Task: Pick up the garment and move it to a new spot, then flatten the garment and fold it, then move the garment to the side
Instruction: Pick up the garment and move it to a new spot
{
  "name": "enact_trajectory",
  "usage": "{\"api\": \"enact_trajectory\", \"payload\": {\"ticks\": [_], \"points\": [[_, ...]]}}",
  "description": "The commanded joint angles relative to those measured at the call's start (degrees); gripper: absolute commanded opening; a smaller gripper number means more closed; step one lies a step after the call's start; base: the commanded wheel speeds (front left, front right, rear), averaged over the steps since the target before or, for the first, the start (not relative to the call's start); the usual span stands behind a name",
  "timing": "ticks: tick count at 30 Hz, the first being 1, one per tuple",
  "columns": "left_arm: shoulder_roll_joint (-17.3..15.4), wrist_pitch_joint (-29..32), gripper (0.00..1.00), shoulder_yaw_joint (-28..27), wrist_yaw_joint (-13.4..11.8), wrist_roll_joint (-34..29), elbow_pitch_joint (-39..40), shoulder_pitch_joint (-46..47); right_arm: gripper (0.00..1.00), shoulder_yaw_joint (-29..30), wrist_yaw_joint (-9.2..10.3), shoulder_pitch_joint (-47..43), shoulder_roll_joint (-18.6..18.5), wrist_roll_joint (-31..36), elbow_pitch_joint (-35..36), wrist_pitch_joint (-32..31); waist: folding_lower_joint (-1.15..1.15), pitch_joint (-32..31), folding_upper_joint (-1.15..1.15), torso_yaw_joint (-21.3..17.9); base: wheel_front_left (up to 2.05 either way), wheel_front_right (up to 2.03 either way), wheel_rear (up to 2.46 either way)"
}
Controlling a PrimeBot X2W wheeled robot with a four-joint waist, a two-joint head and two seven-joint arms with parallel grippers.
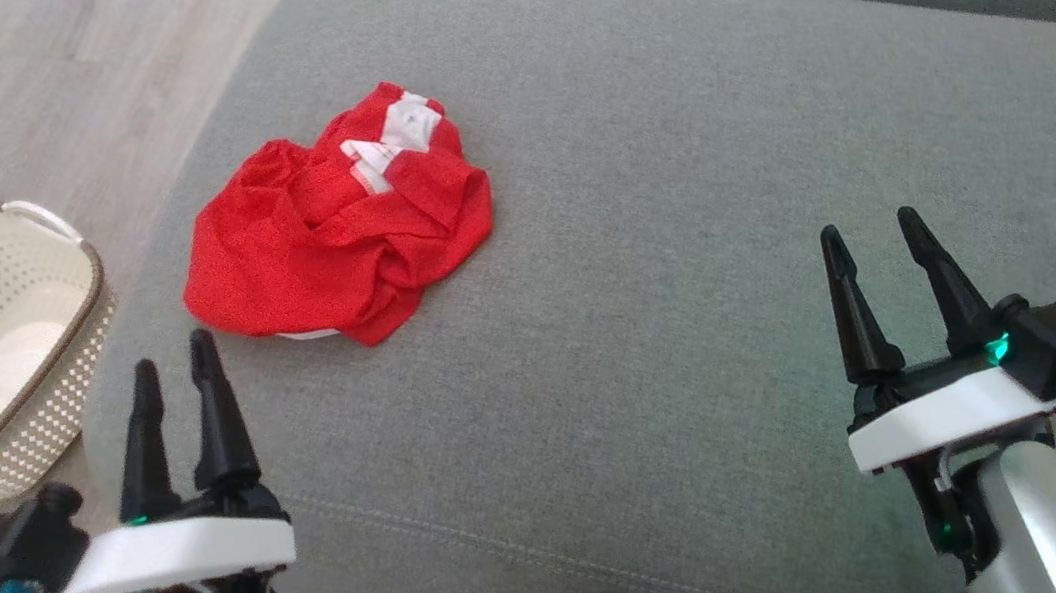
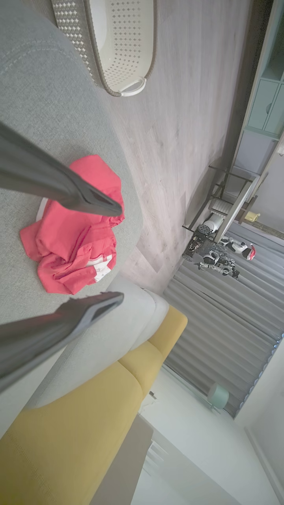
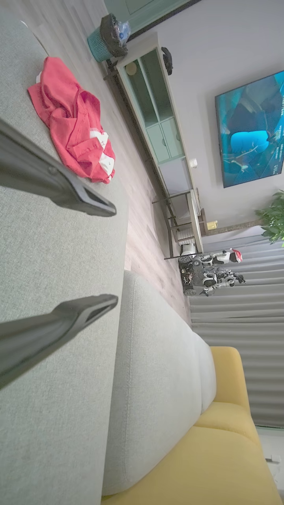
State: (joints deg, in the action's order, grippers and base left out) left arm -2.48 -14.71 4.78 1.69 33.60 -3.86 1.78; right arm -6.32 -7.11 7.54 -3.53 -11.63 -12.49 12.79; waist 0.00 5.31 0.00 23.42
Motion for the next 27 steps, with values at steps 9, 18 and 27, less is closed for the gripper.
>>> {"api": "enact_trajectory", "payload": {"ticks": [9,18,27], "points": [[-0.4,-0.29,1.0,-3.11,1.42,-1.59,-5.76,7.83,1.0,2.06,-0.37,2.21,-1.18,-0.22,4.19,-1.37,0.0,4.11,0.0,-3.43,0.0,0.0,0.0],[-3.02,1.52,1.0,-1.89,3.93,-3.55,-22.21,20.17,1.0,5.93,-0.37,3.8,-2.84,2.49,10.6,-4.94,0.0,9.38,0.0,-5.24,0.0,0.0,0.0],[-5.67,5.41,1.0,-0.31,4.51,-3.9,-37.15,33.38,1.0,5.89,-0.37,4.74,-3.33,4.01,15.14,-7.85,0.0,13.49,0.0,-6.67,0.0,0.0,0.0]]}}
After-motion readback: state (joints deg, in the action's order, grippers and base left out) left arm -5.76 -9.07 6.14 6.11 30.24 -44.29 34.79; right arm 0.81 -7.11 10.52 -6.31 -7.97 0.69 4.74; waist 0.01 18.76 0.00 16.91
